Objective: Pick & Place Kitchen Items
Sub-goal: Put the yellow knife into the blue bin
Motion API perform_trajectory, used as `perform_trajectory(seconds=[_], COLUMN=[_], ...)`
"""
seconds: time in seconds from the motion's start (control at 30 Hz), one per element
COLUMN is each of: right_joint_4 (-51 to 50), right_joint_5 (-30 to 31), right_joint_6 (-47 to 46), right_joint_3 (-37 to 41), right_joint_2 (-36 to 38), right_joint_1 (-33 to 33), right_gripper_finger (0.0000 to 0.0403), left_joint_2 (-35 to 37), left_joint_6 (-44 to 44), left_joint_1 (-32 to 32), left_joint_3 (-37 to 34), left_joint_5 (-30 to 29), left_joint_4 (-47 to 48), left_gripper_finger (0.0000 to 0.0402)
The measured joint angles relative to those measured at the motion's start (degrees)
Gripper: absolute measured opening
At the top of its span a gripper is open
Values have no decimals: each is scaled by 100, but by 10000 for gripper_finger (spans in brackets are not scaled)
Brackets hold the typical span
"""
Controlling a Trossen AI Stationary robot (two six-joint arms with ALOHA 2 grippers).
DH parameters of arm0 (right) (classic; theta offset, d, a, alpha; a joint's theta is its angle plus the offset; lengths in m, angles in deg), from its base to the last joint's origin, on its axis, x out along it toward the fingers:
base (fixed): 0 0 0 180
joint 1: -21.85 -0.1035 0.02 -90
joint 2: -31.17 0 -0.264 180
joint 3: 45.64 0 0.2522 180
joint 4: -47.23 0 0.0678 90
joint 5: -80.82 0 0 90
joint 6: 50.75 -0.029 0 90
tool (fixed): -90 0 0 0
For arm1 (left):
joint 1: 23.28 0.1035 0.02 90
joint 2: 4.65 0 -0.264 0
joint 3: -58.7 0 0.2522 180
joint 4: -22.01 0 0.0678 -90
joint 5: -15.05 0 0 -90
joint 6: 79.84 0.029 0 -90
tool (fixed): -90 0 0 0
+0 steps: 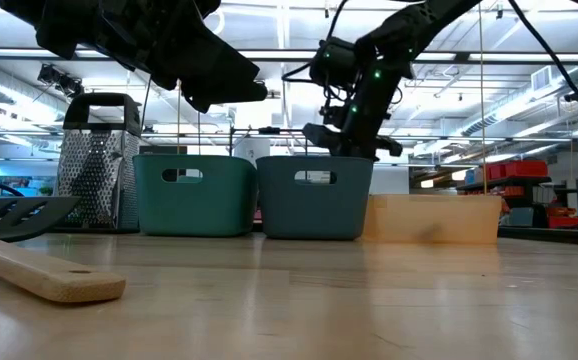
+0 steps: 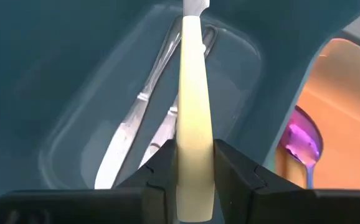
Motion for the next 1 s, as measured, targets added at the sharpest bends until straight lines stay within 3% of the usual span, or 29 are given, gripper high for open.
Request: perform_trajectory(seconds=[0.4,1.0], right_joint_4=[812,786], right_joint_5=[-228,-356], right_joint_6=[-51,-26], right_joint_3=[272,313], right_joint_2=[0,0], right_joint_1=[24,11], right_gripper_finger=[89,89], left_joint_2=[0,0], left_joint_6=[0,-7], left_joint_1=[0,0], left_joint_3=[0,0], left_joint_5=[-46,-68], left_joint_4=[-2,-2], left_gripper_finger=[210,211])
